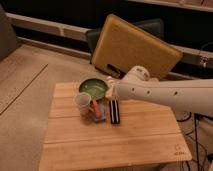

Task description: Place the eraser in the ceramic cup

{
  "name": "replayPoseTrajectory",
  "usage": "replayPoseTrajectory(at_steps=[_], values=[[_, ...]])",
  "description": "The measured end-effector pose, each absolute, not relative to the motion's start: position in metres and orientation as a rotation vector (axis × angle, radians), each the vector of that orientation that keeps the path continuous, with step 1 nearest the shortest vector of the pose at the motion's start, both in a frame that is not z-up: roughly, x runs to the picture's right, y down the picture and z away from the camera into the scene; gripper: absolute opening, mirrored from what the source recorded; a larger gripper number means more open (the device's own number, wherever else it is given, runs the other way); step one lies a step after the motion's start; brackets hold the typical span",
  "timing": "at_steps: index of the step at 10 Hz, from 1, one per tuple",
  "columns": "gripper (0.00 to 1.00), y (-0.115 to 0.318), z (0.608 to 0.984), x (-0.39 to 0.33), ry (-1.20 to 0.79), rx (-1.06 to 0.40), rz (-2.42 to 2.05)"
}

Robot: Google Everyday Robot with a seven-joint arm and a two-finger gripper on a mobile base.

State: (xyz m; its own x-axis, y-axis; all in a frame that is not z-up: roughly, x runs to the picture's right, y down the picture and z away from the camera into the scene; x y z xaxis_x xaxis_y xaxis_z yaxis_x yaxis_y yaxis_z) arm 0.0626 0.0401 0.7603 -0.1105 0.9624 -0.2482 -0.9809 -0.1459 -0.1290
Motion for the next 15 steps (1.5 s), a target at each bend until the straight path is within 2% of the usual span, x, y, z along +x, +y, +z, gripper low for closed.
replayPoseTrajectory(at_steps=[2,7,10,15], values=[[0.65,0.042,0.768,0.076,0.105,-0.287,1.689],[0.65,0.06,0.834,0.1,0.191,-0.293,1.655],[0.65,0.073,0.871,0.092,0.199,-0.359,1.668],[0.65,0.086,0.902,0.079,0.192,-0.448,1.682]])
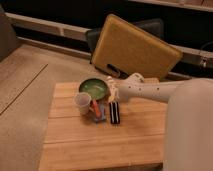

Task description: Place the eraser in the ceramic cup

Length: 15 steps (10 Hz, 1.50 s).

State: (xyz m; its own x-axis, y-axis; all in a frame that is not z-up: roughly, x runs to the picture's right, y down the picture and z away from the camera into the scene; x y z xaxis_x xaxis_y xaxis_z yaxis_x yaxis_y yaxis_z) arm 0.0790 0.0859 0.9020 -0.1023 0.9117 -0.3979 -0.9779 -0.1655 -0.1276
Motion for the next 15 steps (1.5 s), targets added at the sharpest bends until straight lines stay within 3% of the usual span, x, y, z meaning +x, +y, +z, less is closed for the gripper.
replayPoseTrajectory(at_steps=[5,7,11,12,15], values=[[0.63,0.101,0.929,0.072,0.212,-0.524,1.657],[0.5,0.101,0.932,0.072,0.21,-0.531,1.652],[0.08,0.1,0.932,0.075,0.202,-0.544,1.667],[0.02,0.099,0.93,0.076,0.201,-0.543,1.673],[0.0,0.076,0.897,0.085,0.206,-0.498,1.703]])
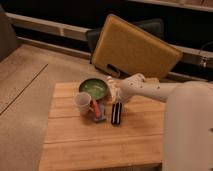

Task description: Place the eraser in the ceramic cup

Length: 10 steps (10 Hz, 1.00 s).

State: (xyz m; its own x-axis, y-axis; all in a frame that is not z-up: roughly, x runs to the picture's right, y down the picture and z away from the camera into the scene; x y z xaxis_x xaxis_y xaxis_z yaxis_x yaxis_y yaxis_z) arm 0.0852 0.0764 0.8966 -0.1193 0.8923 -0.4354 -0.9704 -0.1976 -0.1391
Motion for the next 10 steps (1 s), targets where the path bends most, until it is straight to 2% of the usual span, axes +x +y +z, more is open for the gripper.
replayPoseTrajectory(at_steps=[3,6,10], values=[[0.0,0.023,0.825,0.098,0.184,-0.349,1.691],[0.0,-0.022,0.783,0.107,0.153,-0.211,1.634],[0.0,-0.059,0.801,0.059,0.106,-0.203,1.51]])
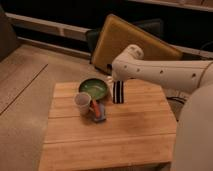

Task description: Place the eraser in the ceramic cup

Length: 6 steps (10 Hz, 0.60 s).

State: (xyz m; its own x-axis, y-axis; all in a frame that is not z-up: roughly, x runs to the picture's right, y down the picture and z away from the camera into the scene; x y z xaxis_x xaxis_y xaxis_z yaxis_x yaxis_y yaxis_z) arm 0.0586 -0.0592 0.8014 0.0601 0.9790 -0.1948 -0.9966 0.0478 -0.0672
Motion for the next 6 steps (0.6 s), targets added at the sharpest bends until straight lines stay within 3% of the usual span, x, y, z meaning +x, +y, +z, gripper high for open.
replayPoseTrajectory(at_steps=[6], values=[[0.0,-0.0675,0.801,0.0615,0.099,-0.181,1.499]])
